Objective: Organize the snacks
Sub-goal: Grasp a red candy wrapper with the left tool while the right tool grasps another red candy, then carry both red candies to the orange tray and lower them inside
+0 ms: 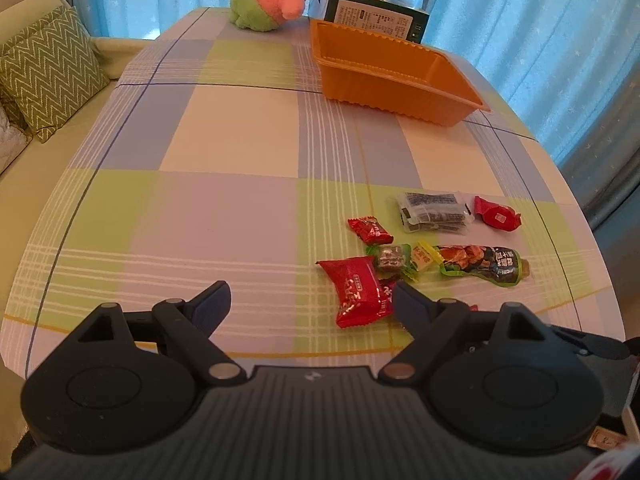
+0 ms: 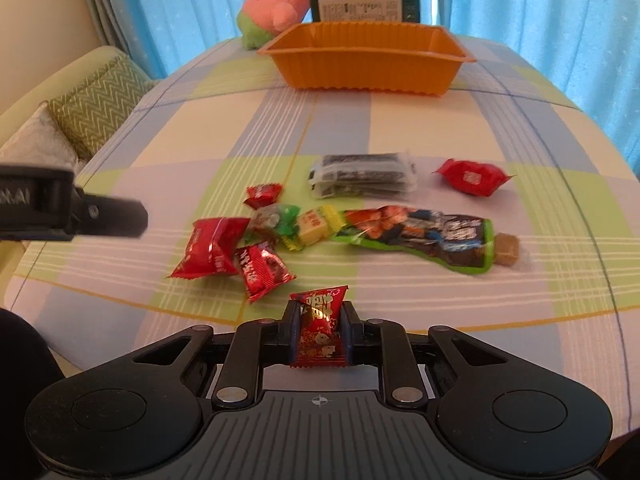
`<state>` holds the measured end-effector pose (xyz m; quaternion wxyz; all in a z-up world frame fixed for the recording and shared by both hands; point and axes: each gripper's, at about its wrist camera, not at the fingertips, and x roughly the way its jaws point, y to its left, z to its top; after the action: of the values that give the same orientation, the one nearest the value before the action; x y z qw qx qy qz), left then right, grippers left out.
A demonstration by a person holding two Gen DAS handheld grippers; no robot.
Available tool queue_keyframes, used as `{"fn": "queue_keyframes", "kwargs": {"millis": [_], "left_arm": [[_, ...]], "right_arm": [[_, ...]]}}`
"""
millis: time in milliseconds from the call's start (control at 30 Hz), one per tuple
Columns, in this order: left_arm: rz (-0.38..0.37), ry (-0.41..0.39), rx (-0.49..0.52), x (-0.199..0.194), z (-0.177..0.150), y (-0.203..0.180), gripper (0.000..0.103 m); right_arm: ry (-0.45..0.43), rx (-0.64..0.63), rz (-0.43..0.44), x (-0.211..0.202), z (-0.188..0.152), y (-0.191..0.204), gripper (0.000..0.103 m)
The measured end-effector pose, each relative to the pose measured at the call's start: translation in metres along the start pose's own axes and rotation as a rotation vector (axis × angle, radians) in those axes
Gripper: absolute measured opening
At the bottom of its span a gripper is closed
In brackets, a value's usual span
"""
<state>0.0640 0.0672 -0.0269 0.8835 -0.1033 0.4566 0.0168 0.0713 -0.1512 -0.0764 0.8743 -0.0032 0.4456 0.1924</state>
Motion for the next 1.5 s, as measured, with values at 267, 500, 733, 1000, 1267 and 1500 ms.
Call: {"fn": "queue_keyframes", "kwargs": {"millis": [267, 500, 733, 1000, 1267, 1500], "left_arm": [[-0.025, 0.051, 0.05, 0.034, 0.003, -0.022, 0.051], [-0.041, 0.089, 0.062, 0.058, 0.009, -0.026, 0.033], [-0.022, 0.106, 0.093, 0.063, 0.004, -0.031, 0.02], [-0.005, 0.055, 0.094, 0.042, 0.012, -0.032, 0.02], [-0.032, -0.022, 0.113, 0.028, 0.05, -0.046, 0.019], [-0.065, -0.1, 0.148, 0.034, 0.109, -0.065, 0.019]], "right_arm": [[-0.032, 0.067, -0.028, -0.009, 0.007, -0.029, 0.021], [-0.012, 0.101, -0.023, -0.005, 0.003, -0.041, 0.021], [-0.01, 0.115, -0.016, -0.003, 0.003, -0.045, 0.021], [-0.056, 0.118, -0.006, -0.019, 0.013, -0.045, 0.021], [-0.122, 0.082, 0.024, -0.025, 0.05, -0.053, 0.021], [-0.172, 0.051, 0.035, -0.007, 0.117, -0.071, 0.021]]}}
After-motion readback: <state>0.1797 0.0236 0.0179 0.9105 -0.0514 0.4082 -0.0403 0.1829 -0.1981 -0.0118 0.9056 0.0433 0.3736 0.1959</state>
